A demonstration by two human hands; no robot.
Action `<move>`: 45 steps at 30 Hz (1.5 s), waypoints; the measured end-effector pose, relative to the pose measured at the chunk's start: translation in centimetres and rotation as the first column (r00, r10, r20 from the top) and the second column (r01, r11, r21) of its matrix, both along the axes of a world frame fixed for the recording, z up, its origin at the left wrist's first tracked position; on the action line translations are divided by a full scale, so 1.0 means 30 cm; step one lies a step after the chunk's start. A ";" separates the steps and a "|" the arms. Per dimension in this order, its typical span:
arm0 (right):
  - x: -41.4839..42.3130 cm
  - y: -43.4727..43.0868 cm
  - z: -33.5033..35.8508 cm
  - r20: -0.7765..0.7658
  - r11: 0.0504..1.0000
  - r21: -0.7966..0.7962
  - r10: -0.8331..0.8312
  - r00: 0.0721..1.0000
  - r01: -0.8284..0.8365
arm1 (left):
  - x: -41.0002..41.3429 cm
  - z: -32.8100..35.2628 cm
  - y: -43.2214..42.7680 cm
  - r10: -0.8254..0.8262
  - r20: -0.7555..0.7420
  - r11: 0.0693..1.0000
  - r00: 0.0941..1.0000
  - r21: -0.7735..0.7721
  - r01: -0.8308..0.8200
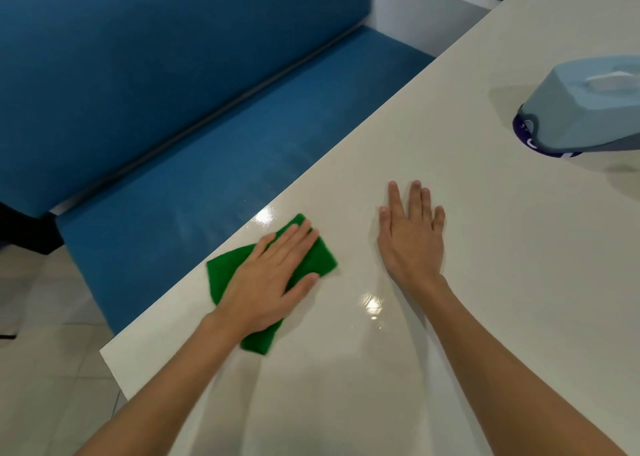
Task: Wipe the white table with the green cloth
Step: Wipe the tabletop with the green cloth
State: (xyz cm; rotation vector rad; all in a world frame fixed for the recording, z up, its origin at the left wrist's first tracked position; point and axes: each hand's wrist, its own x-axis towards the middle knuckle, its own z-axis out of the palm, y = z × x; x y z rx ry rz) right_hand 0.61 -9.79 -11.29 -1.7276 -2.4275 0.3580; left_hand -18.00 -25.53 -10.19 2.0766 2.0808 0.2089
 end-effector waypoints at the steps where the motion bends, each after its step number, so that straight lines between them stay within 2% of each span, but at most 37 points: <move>1: 0.002 -0.001 -0.001 0.000 1.000 0.000 -0.002 1.000 0.002 | -0.040 0.003 -0.030 0.034 0.009 0.999 0.999 0.005 -0.034; 4: -0.010 -0.001 -0.005 0.005 1.000 0.016 -0.004 1.000 0.004 | -0.114 0.001 -0.012 0.184 0.015 0.983 0.983 0.017 -0.184; 7: -0.013 0.001 -0.010 0.012 1.000 0.028 -0.008 1.000 0.007 | -0.096 -0.010 0.147 0.346 0.006 0.938 0.938 0.025 -0.346; 9: -0.012 0.002 -0.011 0.014 1.000 0.022 -0.008 1.000 0.007 | -0.042 -0.012 0.271 0.391 -0.009 0.920 0.920 0.011 -0.391; 13: -0.008 0.008 -0.009 0.028 1.000 0.015 -0.010 1.000 0.009 | 0.095 -0.011 0.357 0.274 -0.041 0.962 0.961 0.013 -0.273; 17: -0.002 0.007 -0.005 0.025 1.000 0.002 0.003 1.000 -0.003 | 0.096 -0.003 0.158 -0.042 0.028 0.999 0.999 0.031 0.041; 19: -0.001 0.006 -0.007 0.017 1.000 0.002 0.003 1.000 -0.003 | 0.040 0.006 0.021 -0.096 0.062 0.995 0.993 0.023 0.095; 21: 0.000 0.003 -0.008 0.016 1.000 0.008 0.005 1.000 -0.005 | -0.031 0.015 -0.085 -0.046 0.072 0.999 0.996 0.025 0.044; 24: -0.004 0.001 -0.010 0.029 1.000 0.023 0.002 1.000 -0.003 | -0.119 0.020 -0.103 0.120 0.049 0.992 0.992 0.021 -0.121; 28: -0.012 0.001 -0.009 0.049 0.999 0.032 -0.002 0.999 0.001 | -0.109 -0.006 0.096 0.381 -0.016 0.924 0.924 0.008 -0.381; 30: -0.011 0.003 -0.008 0.052 0.999 0.036 0.000 0.999 -0.002 | -0.048 -0.013 0.210 0.446 -0.046 0.895 0.894 -0.004 -0.447; 33: -0.009 0.003 -0.006 0.050 1.000 0.024 0.005 0.999 -0.007 | 0.063 -0.009 0.279 0.387 -0.055 0.922 0.920 0.006 -0.387; 36: -0.004 0.003 -0.003 0.035 1.000 0.005 0.010 0.999 -0.010 | 0.124 0.000 0.177 0.169 -0.005 0.985 0.986 0.021 -0.169; 39: 0.000 0.005 -0.001 0.026 1.000 0.003 0.017 1.000 -0.017 | 0.085 0.008 -0.026 -0.034 0.037 0.999 0.999 -0.002 0.034; 42: 0.002 -0.001 0.002 0.017 1.000 0.002 0.024 1.000 -0.024 | -0.025 0.017 -0.194 0.014 0.027 1.000 1.000 -0.011 -0.014; 45: -0.003 0.005 0.005 0.015 1.000 -0.015 0.027 1.000 -0.026 | -0.126 0.025 -0.211 0.109 0.014 0.994 0.994 -0.027 -0.109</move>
